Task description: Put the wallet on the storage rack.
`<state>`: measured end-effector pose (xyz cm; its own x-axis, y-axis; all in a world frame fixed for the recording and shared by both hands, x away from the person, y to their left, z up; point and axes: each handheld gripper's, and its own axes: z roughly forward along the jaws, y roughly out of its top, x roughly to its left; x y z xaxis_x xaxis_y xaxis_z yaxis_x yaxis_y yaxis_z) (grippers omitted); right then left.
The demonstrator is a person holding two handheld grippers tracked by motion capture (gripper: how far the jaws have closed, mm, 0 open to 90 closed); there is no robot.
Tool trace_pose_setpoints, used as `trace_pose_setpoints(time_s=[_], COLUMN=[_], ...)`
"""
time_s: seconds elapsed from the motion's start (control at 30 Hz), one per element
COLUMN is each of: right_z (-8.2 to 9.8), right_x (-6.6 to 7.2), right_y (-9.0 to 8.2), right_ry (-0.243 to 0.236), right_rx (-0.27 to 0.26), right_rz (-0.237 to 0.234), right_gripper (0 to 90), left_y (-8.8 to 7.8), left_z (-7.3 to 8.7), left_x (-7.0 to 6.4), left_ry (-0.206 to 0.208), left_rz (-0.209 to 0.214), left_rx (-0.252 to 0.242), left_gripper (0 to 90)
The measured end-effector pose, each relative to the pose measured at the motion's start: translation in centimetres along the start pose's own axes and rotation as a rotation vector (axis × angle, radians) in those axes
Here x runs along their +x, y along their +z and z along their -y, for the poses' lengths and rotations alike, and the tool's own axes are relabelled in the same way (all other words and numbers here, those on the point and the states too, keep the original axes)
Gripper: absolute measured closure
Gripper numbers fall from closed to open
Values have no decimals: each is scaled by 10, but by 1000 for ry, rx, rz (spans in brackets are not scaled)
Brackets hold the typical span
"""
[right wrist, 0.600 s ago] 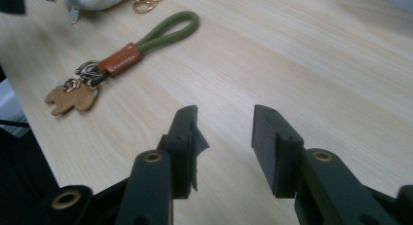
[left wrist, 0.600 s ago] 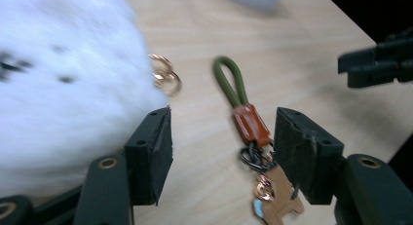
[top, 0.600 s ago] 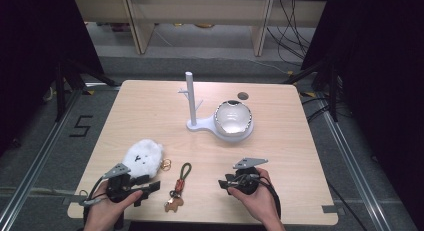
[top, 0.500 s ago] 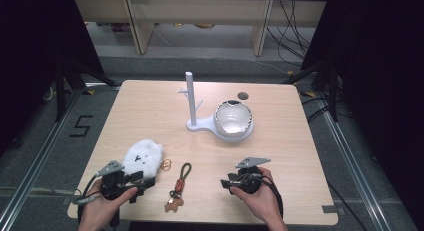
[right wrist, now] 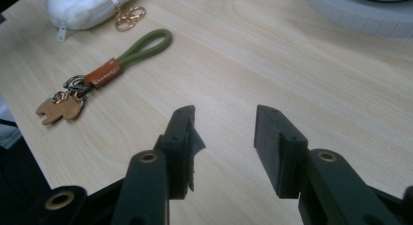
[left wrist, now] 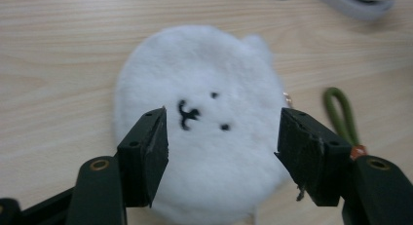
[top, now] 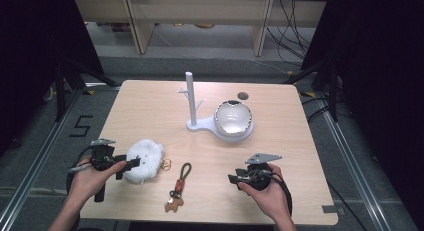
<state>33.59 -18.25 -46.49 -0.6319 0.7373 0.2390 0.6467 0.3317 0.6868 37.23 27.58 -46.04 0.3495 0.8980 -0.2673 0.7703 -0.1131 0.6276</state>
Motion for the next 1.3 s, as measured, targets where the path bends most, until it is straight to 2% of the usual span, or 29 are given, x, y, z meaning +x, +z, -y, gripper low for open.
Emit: trace_pose_setpoints(time_s=[0.03,0.07,0.13,0.2,0.23,0.27,0.3,0.33,0.37,0.4,0.43,0.47,0.5,0.53,0.6,0.63,0.83,0.87,0.97,1.0,1.03,1.07,1.1,1.13,1.27,1.3], right_z=[0,0,0,0,0,0,0,0,0,1,0,-1,0,0,0,0,-1,-2,-1,-1,-1,-1,-1,-1,-2,-2], right_x=[0,0,0,-2,-2,-3,0,-3,-1,2,0,0,1,2,2,2,5,4,5,6,6,7,7,10,7,9], right_y=[0,-2,-3,-3,-3,-3,-3,-1,-2,1,0,0,0,0,-1,0,0,0,-1,-2,-2,-3,-3,-4,-4,-5], right_ry=[0,4,0,5,5,7,43,10,10,40,23,7,12,11,13,7,21,-1,1,0,-1,-2,-2,26,-15,14], right_rx=[0,-6,-10,-5,-5,-6,7,-5,-5,-24,12,8,-7,12,11,7,4,4,4,4,-1,-6,-6,1,-8,1], right_rz=[0,10,9,5,5,5,-5,-15,3,-11,-17,-13,-9,-15,-15,-20,-52,-47,-49,-39,-55,-40,-40,-60,-49,-49], right_gripper=[602,602,602,601,601,600,600,599,599,598,598,598,598,598,598,598,598,598,598,598,598,598,598,598,598,598], left_y=[0,6,8,15,15,19,22,23,25,27,29,31,33,37,39,42,45,46,45,45,45,46,46,47,47,46], left_z=[0,-5,-7,-10,-10,-11,-11,-12,-13,-14,-14,-14,-14,-13,-12,-11,-8,-7,-6,-5,-5,-3,-3,-1,3,2], left_x=[0,3,5,10,10,13,13,14,17,20,21,23,23,24,25,27,27,28,28,27,27,24,24,21,17,18], left_ry=[0,-13,-21,-51,-51,-56,-86,-87,-74,-71,-80,-71,-91,-95,-88,-97,-125,-126,-129,-125,-120,-102,-102,-56,-52,-17], left_rz=[0,-17,-12,-28,-28,-46,-66,-68,-73,-66,-76,-75,-75,-66,-69,-66,-59,-57,-51,-55,-58,-75,-75,-76,-83,-84], left_rx=[0,34,42,73,73,66,57,65,67,88,100,106,111,123,130,145,150,146,139,135,130,114,114,98,65,72], left_gripper=[347,348,348,344,344,344,344,344,343,342,342,342,342,342,345,347,363,366,385,403,426,475,502,536,597,614])
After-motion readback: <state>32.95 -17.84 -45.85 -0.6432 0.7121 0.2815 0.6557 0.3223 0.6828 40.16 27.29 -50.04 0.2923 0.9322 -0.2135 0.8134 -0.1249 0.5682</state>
